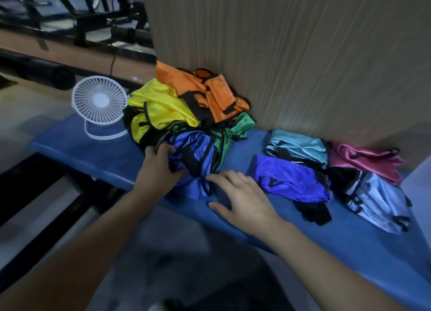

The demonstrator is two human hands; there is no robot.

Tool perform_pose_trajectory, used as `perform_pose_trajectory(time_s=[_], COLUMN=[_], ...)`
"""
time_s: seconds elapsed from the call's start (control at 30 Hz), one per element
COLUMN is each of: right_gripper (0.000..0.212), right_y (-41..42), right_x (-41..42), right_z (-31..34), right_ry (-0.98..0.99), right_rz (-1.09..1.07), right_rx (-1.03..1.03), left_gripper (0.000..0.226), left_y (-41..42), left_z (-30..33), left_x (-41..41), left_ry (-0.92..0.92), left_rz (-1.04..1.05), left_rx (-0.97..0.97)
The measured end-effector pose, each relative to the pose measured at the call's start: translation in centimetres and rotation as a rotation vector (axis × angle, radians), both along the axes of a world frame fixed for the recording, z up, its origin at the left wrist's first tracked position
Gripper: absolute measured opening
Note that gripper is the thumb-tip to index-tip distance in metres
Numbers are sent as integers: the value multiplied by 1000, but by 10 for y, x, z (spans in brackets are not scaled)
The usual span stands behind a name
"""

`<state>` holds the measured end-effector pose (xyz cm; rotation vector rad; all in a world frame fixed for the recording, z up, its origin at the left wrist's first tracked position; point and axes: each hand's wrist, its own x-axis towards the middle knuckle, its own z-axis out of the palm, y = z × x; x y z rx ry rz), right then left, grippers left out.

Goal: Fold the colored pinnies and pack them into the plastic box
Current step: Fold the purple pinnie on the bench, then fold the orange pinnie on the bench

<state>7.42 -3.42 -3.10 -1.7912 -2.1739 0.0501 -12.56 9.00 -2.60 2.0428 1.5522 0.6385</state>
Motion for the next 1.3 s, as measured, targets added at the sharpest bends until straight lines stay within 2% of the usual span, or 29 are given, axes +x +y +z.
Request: perform_pose_trajectory(time_s=[0.2, 0.27, 0.37, 0.47, 0.53, 0.73, 0.87, 0.97, 1.1, 1.3], right_gripper=[76, 77, 59, 25, 10, 7, 7, 7, 7, 12], right_y=[9, 7, -1, -9, -16, -49, -78, -93, -97, -87], right_x=[-14, -16, -23, -29, -30, -32, -37, -36, -34, -28], right_z=[-10, -9, -9, -9, -7, 11, 26, 31, 39, 36], right_ry=[-16, -36, -69, -64, -21, 296, 383, 424, 580, 490], right_rz=[-29, -26, 6, 5, 11, 110, 104, 70, -51, -40], right_rx=[20, 4, -10, 41, 51, 21, 21, 4, 15, 15], left_gripper=[51, 42, 28, 24, 23, 25, 24, 38, 62, 63], left_y=[-6, -12, -19, -30, -38, -60, -83, -98, -98, -88], left_z=[13, 15, 15, 17, 18, 26, 34, 38, 35, 25], left_x=[-4, -4, -7, -10, -12, -31, -40, -44, -46, -33], left_ry=[17, 25, 27, 94, 133, 65, -19, -72, -106, -86], left_rz=[-141, -159, -187, -268, -302, -369, -420, -438, -384, -307], left_rx=[-42, -89, -135, -148, -163, -160, -95, -7, 196, 229])
